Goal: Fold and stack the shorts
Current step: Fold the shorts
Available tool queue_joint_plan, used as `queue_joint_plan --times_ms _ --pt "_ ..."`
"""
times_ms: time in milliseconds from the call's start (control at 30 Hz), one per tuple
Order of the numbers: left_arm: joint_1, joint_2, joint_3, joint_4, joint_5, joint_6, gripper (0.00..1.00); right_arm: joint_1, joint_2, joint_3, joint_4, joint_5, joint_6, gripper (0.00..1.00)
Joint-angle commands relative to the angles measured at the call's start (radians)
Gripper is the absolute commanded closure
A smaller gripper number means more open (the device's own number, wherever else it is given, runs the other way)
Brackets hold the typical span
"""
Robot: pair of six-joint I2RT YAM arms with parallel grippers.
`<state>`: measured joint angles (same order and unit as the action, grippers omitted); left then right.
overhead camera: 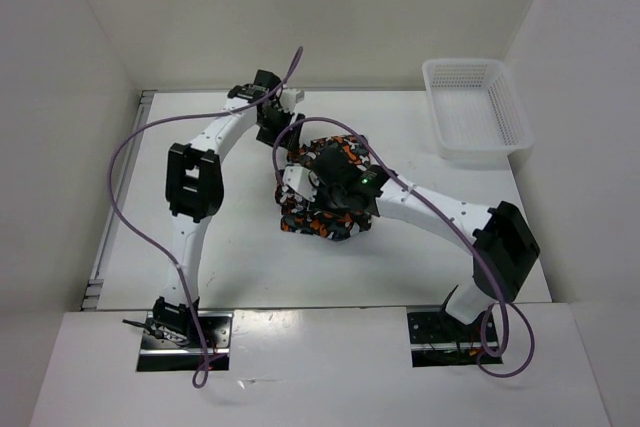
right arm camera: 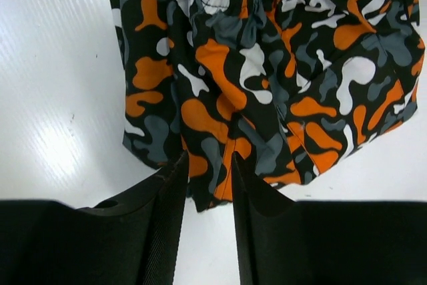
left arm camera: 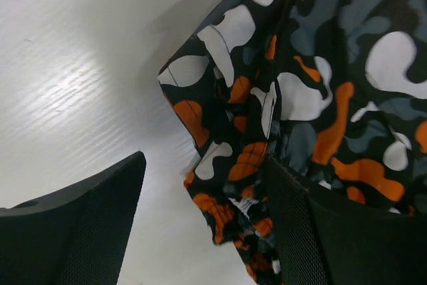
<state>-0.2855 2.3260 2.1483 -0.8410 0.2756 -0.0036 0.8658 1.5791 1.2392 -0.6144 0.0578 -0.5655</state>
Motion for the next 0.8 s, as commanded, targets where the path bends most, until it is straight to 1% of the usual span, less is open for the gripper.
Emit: queue_joint_plan --times_ms 0,33,100,133,233,333,367,400,433,467,500,600,667,767 --pt "-0.021 0.058 0.051 -0.052 0.033 0.004 0.21 0.006 -0.002 -0.032 0.162 -0.029 -0.050 0.63" --pt "-0.032 0.058 0.051 -0.052 0.033 0.004 0.21 0.006 0.013 -0.044 0.162 -0.029 -0.065 0.63" --pt "-0.032 0.058 0.051 -0.061 0.043 0.004 0.25 0.006 0.025 -0.053 0.162 -0.064 -0.076 0.63" --pt "-0.032 0.058 0.041 -0.061 0.043 0.004 0.30 0.006 0.025 -0.053 0.162 -0.078 -0.085 0.63" --pt "-0.032 0.049 0.015 -0.061 0.066 0.004 0.37 0.006 0.035 -0.082 0.176 -0.088 -0.085 0.57" --pt "-0.032 0.049 0.015 -0.061 0.094 0.004 0.52 0.006 0.068 -0.113 0.217 -0.088 -0.085 0.52" --pt "-0.032 0.049 0.015 -0.061 0.094 0.004 0.57 0.006 0.079 -0.122 0.226 -0.088 -0.085 0.52" --pt "-0.032 0.049 0.015 -0.061 0.094 0.004 0.66 0.006 0.088 -0.122 0.235 -0.088 -0.085 0.52" --pt "-0.032 0.049 0.015 -0.061 0.094 0.004 0.70 0.006 0.110 -0.132 0.245 -0.079 -0.085 0.52" --pt "-0.032 0.049 0.015 -0.061 0.085 0.004 0.72 0.006 0.119 -0.144 0.263 -0.070 -0.085 0.52" --pt "-0.032 0.049 0.015 -0.070 0.058 0.004 0.72 -0.004 0.119 -0.144 0.263 -0.052 -0.085 0.52" --pt "-0.032 0.010 0.015 -0.101 -0.002 0.004 0.42 -0.013 0.128 -0.155 0.278 -0.041 -0.085 0.52" --pt "-0.011 -0.043 -0.013 -0.101 -0.013 0.004 0.29 -0.013 0.108 -0.165 0.278 -0.041 -0.085 0.52" --pt "0.009 -0.066 -0.077 -0.110 -0.032 0.004 0.24 -0.013 0.108 -0.188 0.291 -0.041 -0.064 0.52"
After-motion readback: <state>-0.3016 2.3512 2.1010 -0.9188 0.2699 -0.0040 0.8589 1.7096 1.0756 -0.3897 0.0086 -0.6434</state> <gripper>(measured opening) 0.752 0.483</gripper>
